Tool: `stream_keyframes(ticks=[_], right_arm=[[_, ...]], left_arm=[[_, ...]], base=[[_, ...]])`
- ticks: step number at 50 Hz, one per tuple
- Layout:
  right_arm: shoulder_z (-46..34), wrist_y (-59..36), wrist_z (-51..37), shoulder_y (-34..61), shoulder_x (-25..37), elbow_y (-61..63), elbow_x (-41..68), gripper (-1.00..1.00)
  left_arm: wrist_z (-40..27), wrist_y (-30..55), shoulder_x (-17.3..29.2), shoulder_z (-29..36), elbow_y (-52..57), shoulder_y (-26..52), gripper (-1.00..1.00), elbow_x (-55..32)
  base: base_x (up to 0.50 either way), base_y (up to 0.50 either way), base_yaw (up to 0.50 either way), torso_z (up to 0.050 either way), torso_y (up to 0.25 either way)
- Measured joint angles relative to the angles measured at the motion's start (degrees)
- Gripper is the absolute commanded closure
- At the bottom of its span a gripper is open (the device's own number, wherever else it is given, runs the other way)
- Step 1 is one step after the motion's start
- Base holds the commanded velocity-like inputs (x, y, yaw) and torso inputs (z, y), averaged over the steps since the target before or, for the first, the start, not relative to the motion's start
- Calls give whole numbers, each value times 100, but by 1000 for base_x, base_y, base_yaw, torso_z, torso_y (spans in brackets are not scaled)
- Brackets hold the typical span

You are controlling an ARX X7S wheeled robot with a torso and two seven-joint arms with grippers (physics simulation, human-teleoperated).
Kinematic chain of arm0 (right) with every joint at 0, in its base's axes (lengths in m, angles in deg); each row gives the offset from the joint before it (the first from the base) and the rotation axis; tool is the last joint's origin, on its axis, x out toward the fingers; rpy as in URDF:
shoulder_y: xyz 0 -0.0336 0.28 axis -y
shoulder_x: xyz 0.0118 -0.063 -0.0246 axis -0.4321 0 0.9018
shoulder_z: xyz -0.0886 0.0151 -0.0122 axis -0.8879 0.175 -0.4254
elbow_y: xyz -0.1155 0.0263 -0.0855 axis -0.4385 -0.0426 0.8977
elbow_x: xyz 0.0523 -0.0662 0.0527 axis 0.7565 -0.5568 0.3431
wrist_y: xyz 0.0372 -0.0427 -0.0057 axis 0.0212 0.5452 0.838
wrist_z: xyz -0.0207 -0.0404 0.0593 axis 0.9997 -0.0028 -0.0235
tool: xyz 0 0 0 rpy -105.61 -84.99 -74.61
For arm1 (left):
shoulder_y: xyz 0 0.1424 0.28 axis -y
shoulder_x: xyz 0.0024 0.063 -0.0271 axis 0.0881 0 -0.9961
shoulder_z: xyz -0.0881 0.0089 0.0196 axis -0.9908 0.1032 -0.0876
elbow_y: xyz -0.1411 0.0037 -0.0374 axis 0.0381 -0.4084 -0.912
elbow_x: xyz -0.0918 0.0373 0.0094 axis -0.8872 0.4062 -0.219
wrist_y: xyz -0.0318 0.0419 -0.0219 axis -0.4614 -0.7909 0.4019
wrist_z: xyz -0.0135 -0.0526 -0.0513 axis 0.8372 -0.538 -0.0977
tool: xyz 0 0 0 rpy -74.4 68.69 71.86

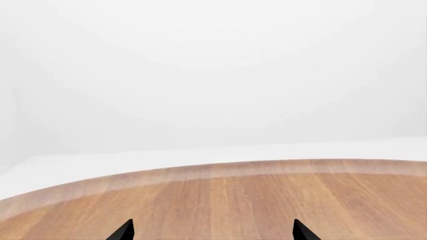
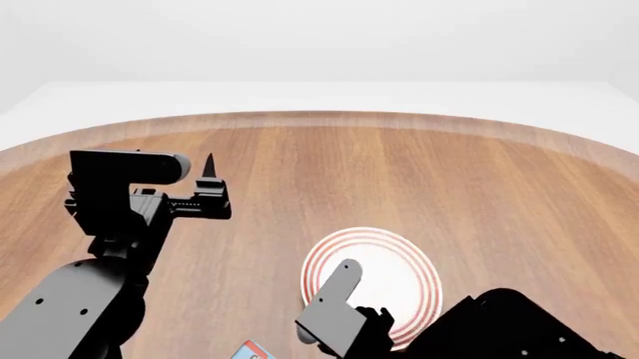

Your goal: Put the chocolate pudding to the right of the plate.

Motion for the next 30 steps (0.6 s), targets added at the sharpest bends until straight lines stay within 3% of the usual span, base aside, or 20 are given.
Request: stream_keyframes(ticks=[30], right_arm=[[-517, -232, 1183, -145, -141, -545, -1196, -100]], left_arm=[[-26, -142, 27, 24, -98, -67, -100, -49]], base=[[0, 0, 0, 0, 0]])
